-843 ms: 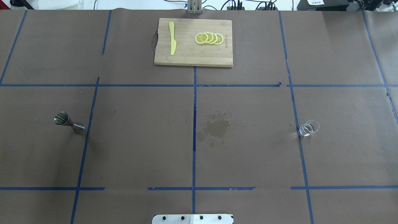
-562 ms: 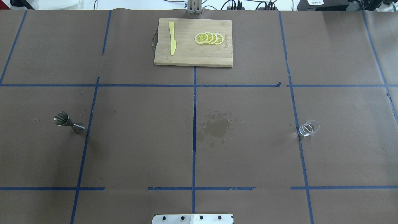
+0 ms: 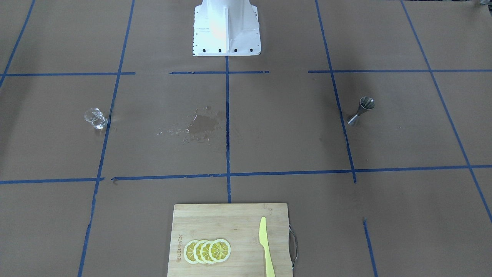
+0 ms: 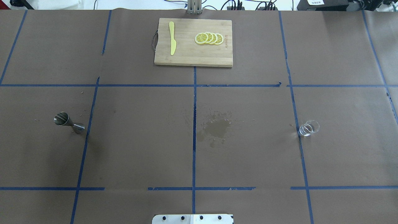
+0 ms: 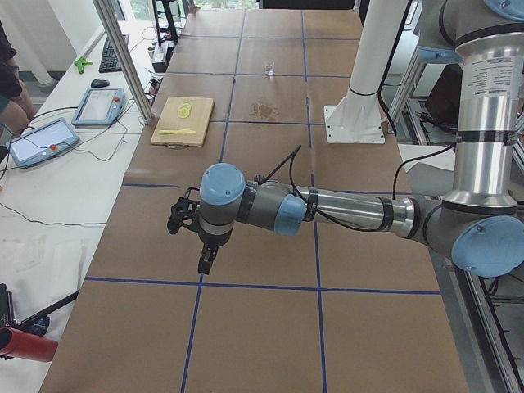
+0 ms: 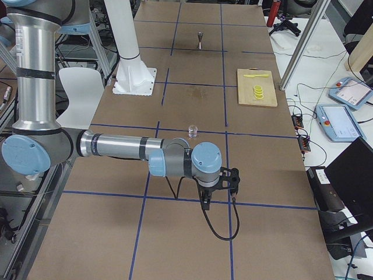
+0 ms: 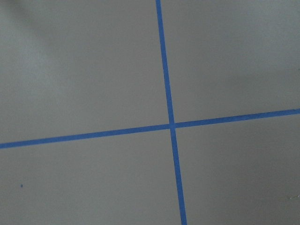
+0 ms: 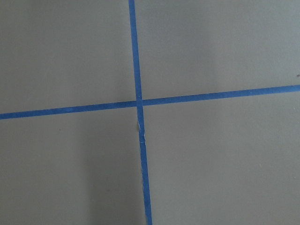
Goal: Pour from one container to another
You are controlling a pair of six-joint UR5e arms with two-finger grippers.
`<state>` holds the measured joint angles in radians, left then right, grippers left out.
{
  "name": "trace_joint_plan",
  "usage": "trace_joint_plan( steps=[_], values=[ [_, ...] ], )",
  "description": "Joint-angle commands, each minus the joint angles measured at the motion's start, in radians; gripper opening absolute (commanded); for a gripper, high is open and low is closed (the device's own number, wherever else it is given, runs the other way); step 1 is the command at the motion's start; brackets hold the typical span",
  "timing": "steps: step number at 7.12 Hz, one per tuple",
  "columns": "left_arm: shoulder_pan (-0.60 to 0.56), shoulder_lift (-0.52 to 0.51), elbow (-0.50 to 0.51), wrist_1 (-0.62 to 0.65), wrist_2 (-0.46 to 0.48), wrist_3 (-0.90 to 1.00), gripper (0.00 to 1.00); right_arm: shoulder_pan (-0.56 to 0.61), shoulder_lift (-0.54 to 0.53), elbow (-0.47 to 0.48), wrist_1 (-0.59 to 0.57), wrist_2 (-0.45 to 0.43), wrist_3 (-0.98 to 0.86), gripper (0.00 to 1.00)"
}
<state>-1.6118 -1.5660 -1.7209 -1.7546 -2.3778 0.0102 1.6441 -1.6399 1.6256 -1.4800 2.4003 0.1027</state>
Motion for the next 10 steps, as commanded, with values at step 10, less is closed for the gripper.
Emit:
trace_joint_plan(
  steps=[10],
  values=[
    [0.413, -0.044, -0.289, -0.198, 0.219, -0.543, 1.0, -0.032, -0.072, 0.161, 0.003, 0.01, 0.012, 1.0]
  ],
)
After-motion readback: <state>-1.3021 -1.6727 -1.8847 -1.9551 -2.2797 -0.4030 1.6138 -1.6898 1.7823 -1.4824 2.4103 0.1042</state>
